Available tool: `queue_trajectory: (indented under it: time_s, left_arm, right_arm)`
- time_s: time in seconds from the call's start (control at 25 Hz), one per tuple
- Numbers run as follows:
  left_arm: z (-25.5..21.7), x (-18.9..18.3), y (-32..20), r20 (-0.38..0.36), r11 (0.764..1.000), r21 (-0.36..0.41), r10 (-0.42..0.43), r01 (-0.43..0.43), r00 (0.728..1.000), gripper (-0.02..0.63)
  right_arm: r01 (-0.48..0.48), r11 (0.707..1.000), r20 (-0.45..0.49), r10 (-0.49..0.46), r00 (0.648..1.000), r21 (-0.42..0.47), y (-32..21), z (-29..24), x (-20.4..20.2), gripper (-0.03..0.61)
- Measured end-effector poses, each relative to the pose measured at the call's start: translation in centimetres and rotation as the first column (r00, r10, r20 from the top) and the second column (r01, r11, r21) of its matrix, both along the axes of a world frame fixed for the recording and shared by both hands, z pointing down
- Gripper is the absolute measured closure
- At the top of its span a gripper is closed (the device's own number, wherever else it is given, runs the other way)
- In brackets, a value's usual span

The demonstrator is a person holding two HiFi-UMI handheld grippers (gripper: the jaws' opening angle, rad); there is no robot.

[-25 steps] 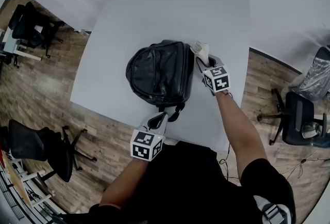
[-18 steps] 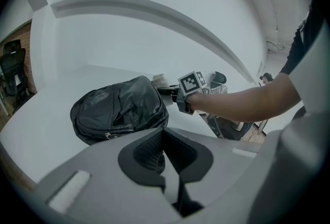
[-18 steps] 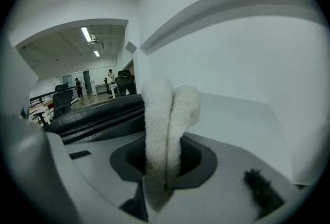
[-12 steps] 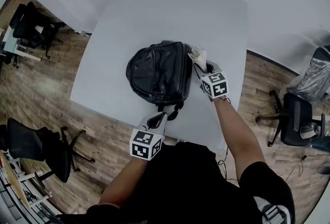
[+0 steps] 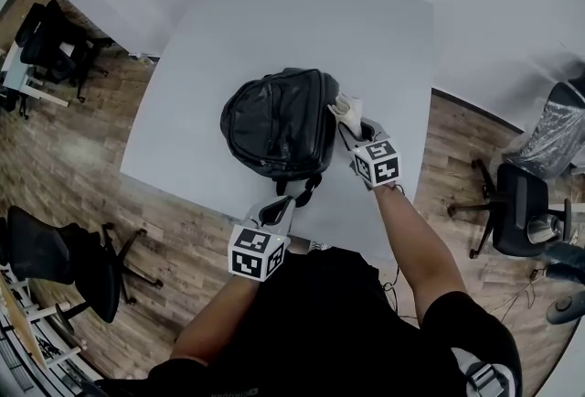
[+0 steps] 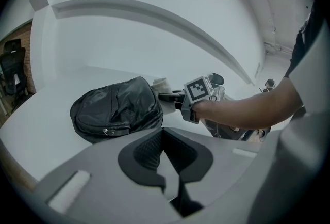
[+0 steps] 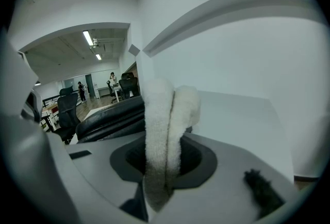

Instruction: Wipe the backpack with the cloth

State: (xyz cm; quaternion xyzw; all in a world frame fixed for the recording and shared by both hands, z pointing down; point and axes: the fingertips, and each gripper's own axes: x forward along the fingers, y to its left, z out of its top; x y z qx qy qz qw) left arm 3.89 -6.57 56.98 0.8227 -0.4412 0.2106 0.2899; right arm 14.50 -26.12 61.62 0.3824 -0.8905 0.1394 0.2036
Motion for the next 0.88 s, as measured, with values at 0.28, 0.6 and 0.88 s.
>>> queue_trajectory:
  time_s: [0.28,0.6,0.88]
  left_arm:
    - [-0.6,-0.5,-0.2,-0.006,1.000,0.017,-0.017,0.017,1.000,0.607]
    - [-0.7,-0.3,0.1,-0.010,1.000,0.023,-0.019,0.019,1.000,0.607]
    - [-0.7,0.3,0.2,-0.012,1.000,0.031,0.004,-0.004,1.000,0.607]
  right_arm:
    - [0.005,1.000,0.025,-0.005,1.000,-0.010,2.6,-0.4,-0.5,0.486]
    - [-0.010,1.000,0.049,0.012,0.999,-0.023,5.2,-0.7,-0.1,0.485]
    - [0.024,0.999,0.049,-0.023,0.999,-0.023,8.6,-1.1,-1.1,0.485]
